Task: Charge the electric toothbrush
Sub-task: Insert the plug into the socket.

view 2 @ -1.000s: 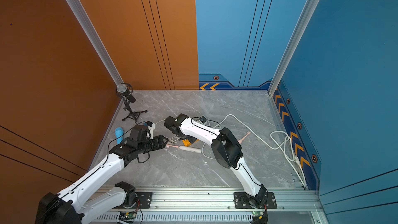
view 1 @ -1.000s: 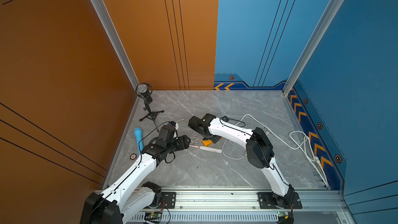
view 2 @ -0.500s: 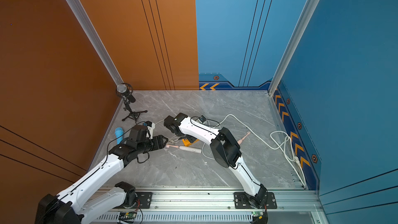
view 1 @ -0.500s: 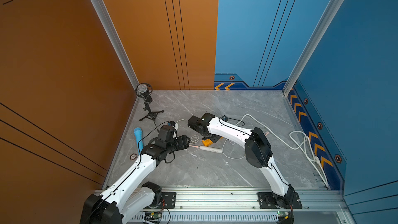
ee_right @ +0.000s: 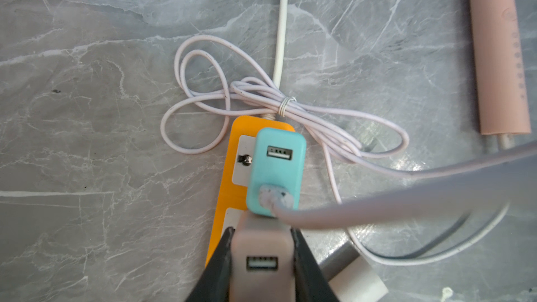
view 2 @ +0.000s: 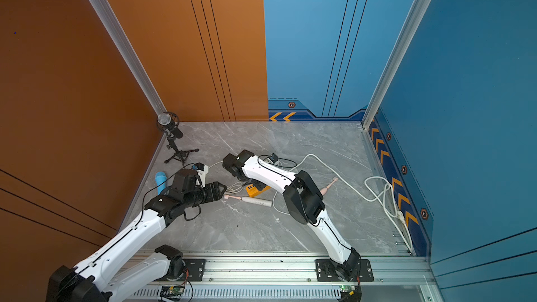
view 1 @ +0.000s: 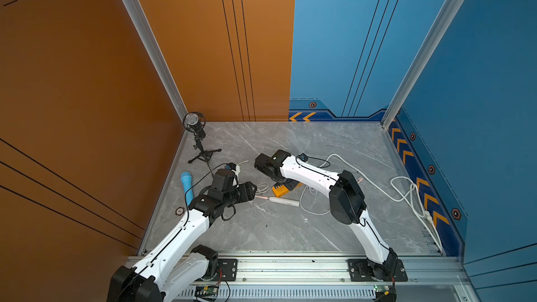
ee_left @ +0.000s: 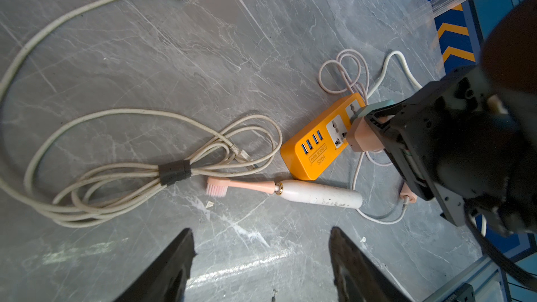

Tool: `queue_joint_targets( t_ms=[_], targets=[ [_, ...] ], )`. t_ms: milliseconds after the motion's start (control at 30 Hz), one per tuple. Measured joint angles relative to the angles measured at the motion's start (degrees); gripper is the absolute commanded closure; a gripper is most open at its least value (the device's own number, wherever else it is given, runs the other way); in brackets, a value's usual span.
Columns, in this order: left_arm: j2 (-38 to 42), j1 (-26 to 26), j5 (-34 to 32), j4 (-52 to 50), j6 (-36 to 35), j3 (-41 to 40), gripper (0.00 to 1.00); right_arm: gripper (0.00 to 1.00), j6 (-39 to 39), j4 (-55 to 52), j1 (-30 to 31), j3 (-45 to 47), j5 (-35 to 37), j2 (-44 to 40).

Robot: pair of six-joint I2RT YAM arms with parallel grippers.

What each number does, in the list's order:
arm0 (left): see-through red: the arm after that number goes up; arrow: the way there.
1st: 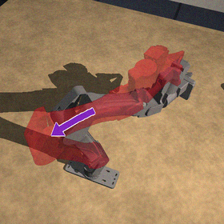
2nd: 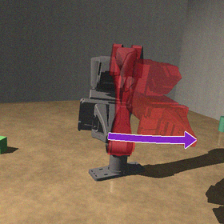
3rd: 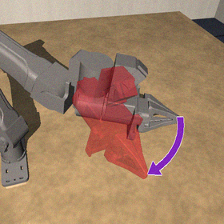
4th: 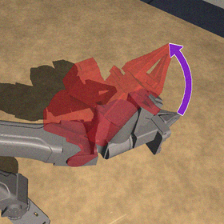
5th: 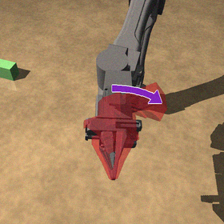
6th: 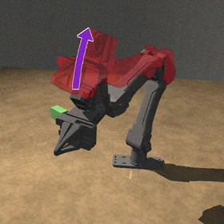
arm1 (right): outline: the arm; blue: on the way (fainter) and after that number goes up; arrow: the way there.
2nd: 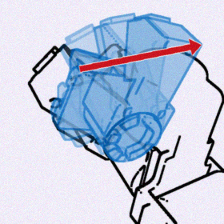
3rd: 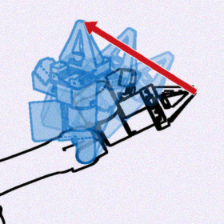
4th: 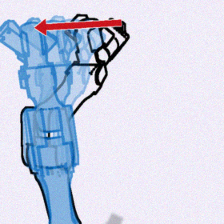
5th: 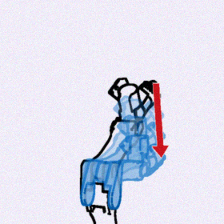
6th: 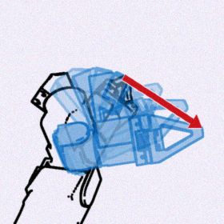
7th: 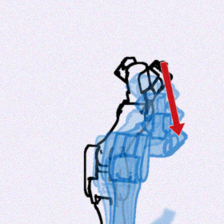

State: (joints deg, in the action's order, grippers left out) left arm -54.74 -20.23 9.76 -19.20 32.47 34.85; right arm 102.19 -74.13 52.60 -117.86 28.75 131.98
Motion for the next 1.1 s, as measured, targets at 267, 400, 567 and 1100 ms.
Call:
queue_joint_targets(
  t_ms=[267, 400, 567, 1100],
  targets=[
    [0.5, 0.0, 0.5, -0.1, 0.2, 0.0, 0.25, 0.91, 0.2, 0.1, 1.4, -0.4, 0.1, 0.3],
    [1.4, 0.1, 0.9, -0.3, 0.2, -0.1, 0.25, 0.9, 0.3, 0.1, 1.4, -0.6, 0.0, 0.3],
    [1.9, 0.2, 0.9, -0.4, 0.2, -0.3, 0.25, 0.9, 0.2, -0.4, 1.4, -1.3, 0.0, 0.9],
    [1.9, 0.5, 0.9, -0.9, 0.4, -0.4, 0.24, 0.88, 0.7, -5.5, 0.4, -7.9, -0.8, 5.0]
  ],
)
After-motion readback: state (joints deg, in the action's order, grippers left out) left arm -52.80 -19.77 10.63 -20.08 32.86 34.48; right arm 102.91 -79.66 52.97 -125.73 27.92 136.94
